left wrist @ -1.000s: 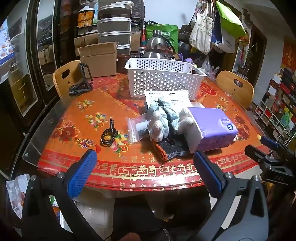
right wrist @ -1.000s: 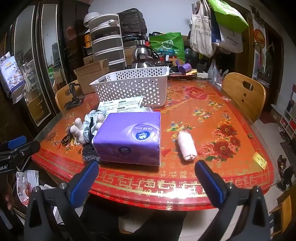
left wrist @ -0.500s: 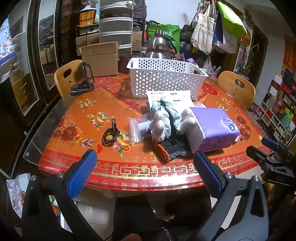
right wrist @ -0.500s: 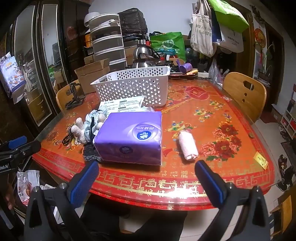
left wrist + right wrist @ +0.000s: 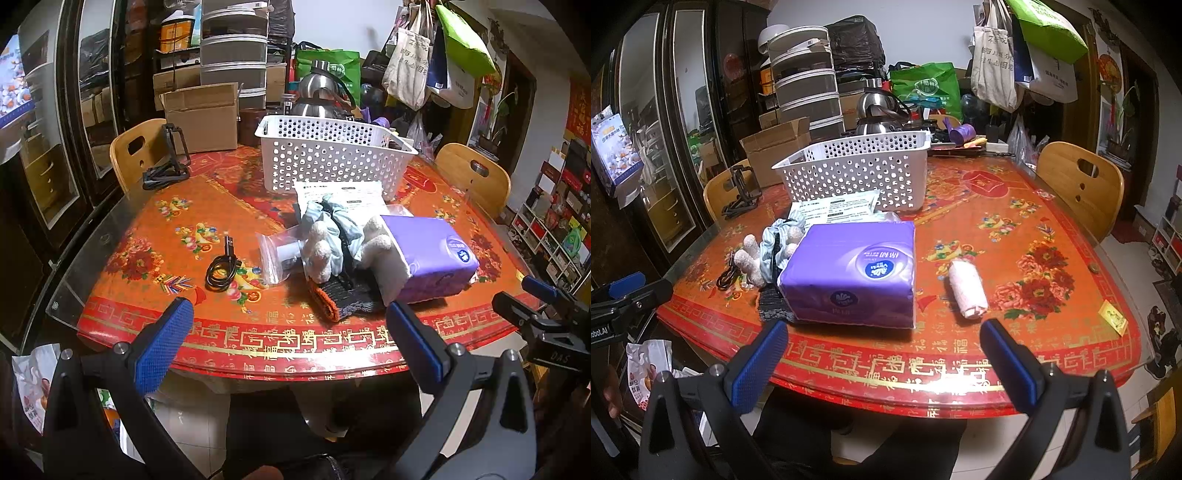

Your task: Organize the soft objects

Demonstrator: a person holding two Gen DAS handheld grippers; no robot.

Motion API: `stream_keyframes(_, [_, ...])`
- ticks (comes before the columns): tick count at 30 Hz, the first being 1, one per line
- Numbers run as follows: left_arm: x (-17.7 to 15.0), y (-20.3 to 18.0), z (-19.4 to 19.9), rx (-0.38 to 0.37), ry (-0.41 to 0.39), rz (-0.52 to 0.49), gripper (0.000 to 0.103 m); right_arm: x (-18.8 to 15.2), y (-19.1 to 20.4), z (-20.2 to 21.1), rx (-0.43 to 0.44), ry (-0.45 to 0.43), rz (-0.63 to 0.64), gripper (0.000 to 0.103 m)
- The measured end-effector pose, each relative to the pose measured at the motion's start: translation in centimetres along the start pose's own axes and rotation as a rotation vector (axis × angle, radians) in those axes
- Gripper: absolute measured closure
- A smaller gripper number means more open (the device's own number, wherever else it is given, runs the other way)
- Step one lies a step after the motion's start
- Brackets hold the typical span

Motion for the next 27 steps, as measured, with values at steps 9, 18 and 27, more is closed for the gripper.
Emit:
stream_keyframes(9, [0.14, 0.35, -0.04, 0.003, 0.001, 0.007, 0.0, 0.04, 0.07, 0.01, 0.002, 0.001, -0.001, 0.0])
stream_keyframes(18, [0.14, 0.32, -0.02, 0.002, 0.001, 0.009, 0.0, -0.09, 0.15, 0.0, 0.003, 0.002, -0.001, 0.0])
stream_keyframes(27, [0.2, 0.39, -0.09, 0.003, 0.001, 0.01, 0.0, -0.09, 0.09, -0.07, 0.004, 0.003, -0.003, 0.0])
Point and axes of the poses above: each gripper's, at about its wrist camera, not at the fingertips, and z roughly against the way its jaws point, y to its left, x to its top, the point moved 7 cm from there along -z, roughly the way its jaws point, and after that the axes turned 9 degrees about x, right-handed, at the moved point
